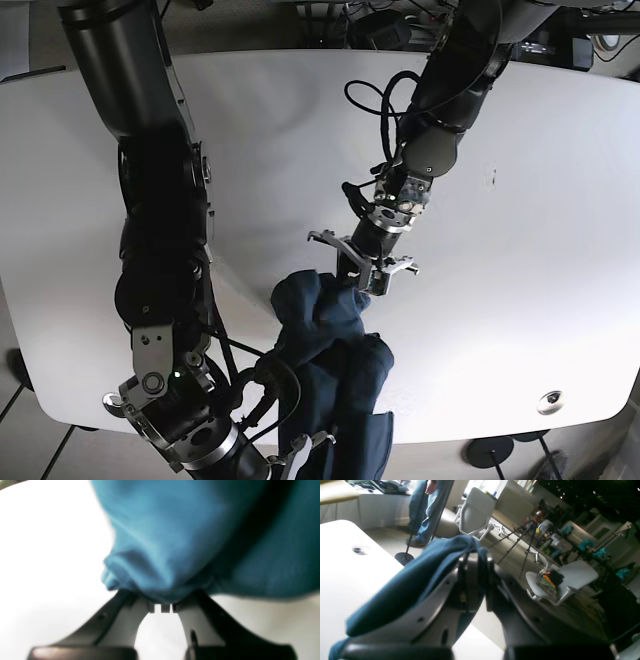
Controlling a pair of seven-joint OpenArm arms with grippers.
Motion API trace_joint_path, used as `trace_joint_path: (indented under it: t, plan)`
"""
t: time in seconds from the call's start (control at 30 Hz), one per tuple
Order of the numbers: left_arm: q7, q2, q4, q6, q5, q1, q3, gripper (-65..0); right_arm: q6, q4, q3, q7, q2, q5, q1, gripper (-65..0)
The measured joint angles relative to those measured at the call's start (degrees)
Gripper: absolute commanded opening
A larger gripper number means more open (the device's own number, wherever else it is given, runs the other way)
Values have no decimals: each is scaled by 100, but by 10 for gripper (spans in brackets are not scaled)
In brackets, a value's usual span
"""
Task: Fold the T-shirt properly
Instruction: 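Stretch the shirt between both grippers and lay it on the table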
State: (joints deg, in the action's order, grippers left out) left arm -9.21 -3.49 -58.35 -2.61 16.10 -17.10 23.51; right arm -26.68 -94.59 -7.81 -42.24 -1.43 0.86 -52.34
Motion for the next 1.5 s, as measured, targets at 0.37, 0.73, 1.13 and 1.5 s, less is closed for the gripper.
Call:
trace_joint_path:
  t: [0.37, 0.73, 1.13, 1.5]
  plan:
    - [1576, -1338, -1722, -129, 1130, -125, -2024, -637, 125, 2861, 1185, 1436, 144, 326, -769, -631]
    - [1906, -2487, -1729, -433, 2426, -468, -2345, -639, 704, 3724, 1410, 2210, 686, 210, 140, -631]
    - [1906, -2441, -2634, -426, 2430, 2350, -2892, -639, 710, 839, 2208, 1753, 498, 232, 4564, -631]
    - [1899, -2437, -3355, -426, 2428, 4037, -3359, -639, 719, -452, 2435, 1456, 468, -660, 6590, -631]
